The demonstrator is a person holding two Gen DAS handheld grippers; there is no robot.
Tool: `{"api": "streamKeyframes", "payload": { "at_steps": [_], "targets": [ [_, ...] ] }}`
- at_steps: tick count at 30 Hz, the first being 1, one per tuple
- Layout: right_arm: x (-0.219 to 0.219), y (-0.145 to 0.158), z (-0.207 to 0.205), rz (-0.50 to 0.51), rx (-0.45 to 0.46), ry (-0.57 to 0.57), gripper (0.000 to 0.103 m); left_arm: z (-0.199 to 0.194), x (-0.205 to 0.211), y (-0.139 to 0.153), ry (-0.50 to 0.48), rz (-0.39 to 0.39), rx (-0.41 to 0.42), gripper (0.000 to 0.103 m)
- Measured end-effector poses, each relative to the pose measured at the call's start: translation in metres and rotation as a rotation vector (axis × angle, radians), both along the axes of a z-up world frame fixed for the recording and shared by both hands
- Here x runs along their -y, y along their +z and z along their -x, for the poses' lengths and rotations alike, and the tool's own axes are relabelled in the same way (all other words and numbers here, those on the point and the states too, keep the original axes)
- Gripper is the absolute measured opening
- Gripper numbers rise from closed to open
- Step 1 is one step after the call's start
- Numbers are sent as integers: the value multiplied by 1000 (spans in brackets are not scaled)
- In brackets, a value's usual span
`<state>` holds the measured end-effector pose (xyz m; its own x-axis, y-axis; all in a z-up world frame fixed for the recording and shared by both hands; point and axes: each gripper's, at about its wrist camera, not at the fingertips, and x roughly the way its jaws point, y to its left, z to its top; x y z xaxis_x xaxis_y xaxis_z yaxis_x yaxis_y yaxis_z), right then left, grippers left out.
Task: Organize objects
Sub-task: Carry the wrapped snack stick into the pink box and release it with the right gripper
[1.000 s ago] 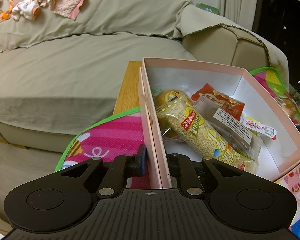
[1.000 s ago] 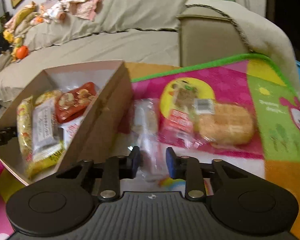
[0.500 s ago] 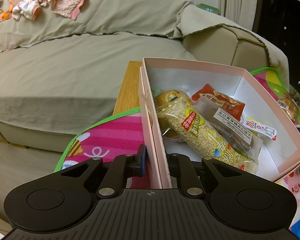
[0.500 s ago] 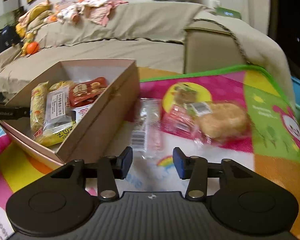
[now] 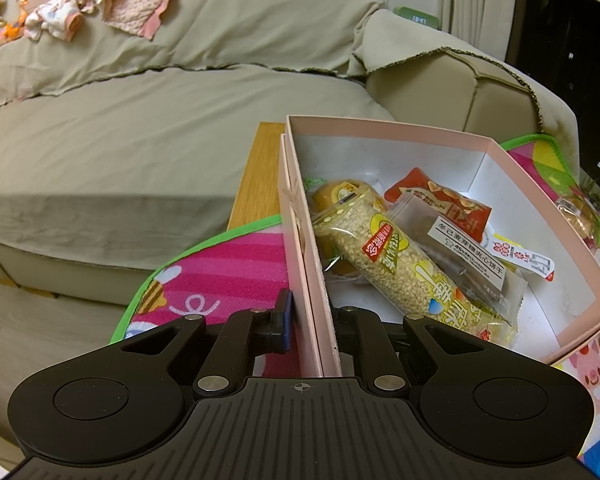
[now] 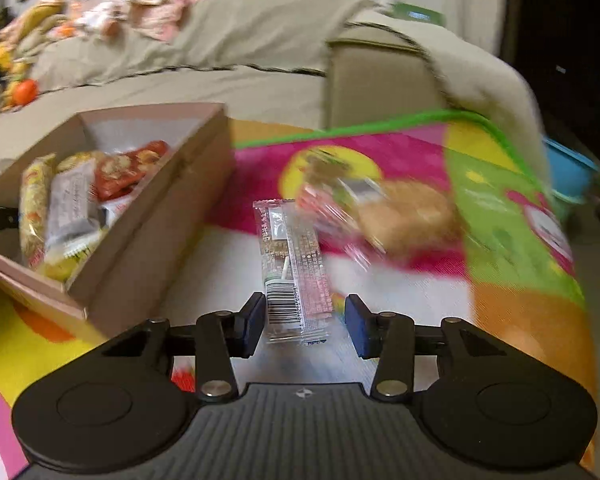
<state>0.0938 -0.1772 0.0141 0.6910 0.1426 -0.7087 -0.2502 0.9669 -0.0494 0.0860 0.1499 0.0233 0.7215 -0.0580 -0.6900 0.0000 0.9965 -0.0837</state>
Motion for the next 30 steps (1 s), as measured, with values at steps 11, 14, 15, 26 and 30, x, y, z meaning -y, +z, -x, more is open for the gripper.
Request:
{"api": "streamKeyframes", "payload": {
  "at_steps": [11, 14, 15, 26, 30],
  "targets": [
    [3, 8, 41, -31, -24, 1, 71, 0, 0, 1, 6, -5, 1, 14],
    [5, 2, 17, -86, -36, -48, 71, 0, 3, 2, 11, -20, 2, 13],
    [4, -1, 6, -94, -41, -59, 71, 0, 4, 2, 12, -26, 4, 13],
    [-24, 33, 18, -18, -21, 83, 35, -2, 4, 1, 8, -20, 9, 14],
    [-27, 76, 40, -13, 58, 128, 35, -2, 3, 1, 8, -18, 10, 14]
  ]
}}
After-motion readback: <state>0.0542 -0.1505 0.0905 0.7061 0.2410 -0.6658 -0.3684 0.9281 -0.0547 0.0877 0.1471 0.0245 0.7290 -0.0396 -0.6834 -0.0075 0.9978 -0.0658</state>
